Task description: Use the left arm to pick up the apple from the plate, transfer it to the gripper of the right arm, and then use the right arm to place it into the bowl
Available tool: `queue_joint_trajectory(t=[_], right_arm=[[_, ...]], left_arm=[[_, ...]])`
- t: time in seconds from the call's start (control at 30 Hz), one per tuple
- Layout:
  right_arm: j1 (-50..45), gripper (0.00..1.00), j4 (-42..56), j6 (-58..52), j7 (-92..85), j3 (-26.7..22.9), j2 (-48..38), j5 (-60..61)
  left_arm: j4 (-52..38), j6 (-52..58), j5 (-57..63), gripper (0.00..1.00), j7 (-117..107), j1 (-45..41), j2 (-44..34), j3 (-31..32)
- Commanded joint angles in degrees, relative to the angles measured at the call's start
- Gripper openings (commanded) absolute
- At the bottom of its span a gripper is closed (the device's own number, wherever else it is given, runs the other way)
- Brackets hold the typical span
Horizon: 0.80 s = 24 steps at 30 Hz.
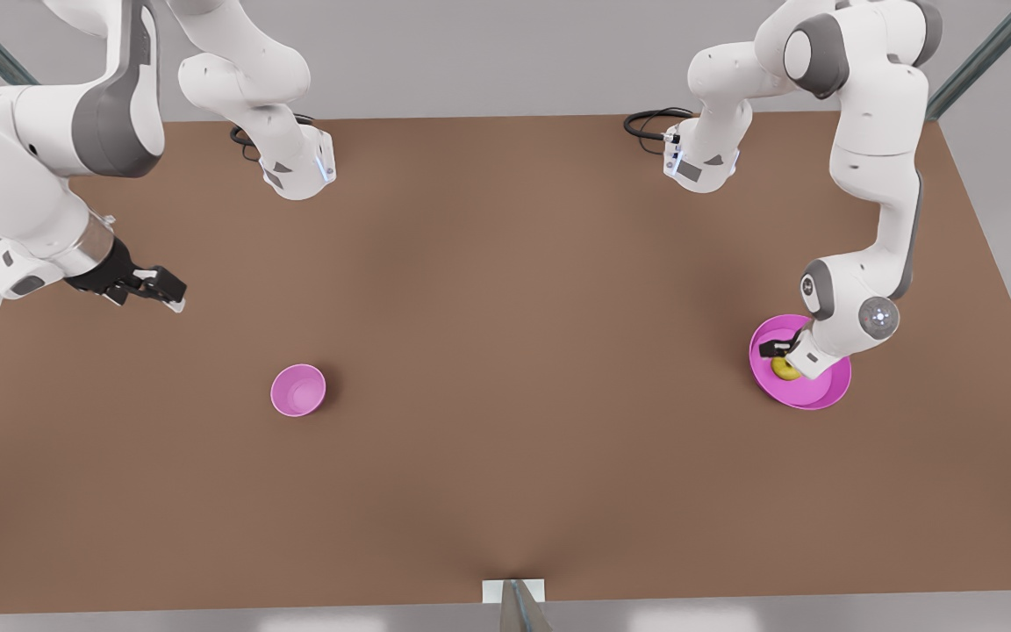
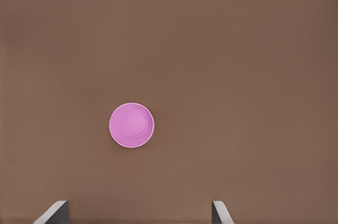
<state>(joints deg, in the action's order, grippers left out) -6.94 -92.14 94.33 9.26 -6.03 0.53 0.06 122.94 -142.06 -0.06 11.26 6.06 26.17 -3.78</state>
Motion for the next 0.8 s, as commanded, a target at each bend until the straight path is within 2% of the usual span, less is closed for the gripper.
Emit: queue_joint_trajectory(t=[0.0,0.37,0.4,0.47,0.77], right_arm=[[-4.13,1.0,0.03,0.15,-0.56,-0.3,0.0,0.03],[-4.04,1.0,-0.05,-0.02,-0.56,-0.39,0.0,0.12],[-4.13,1.0,-0.05,-0.02,-0.56,-0.39,-0.09,0.12],[-4.04,1.0,-0.05,-0.02,-0.56,-0.39,0.0,0.12],[-4.04,1.0,-0.05,-0.11,-0.56,-0.48,0.0,0.21]], left_arm=[[-0.07,-3.14,0.15,1.0,3.33,0.0,0.11,0.0],[-0.42,-4.37,0.15,1.0,3.33,0.09,1.42,0.0],[-0.42,-4.37,0.15,0.97,3.33,0.09,1.42,0.0],[-0.42,-4.37,0.15,0.84,3.33,0.09,1.43,0.0],[-0.51,-4.28,0.15,0.79,3.25,0.09,1.34,0.0]])
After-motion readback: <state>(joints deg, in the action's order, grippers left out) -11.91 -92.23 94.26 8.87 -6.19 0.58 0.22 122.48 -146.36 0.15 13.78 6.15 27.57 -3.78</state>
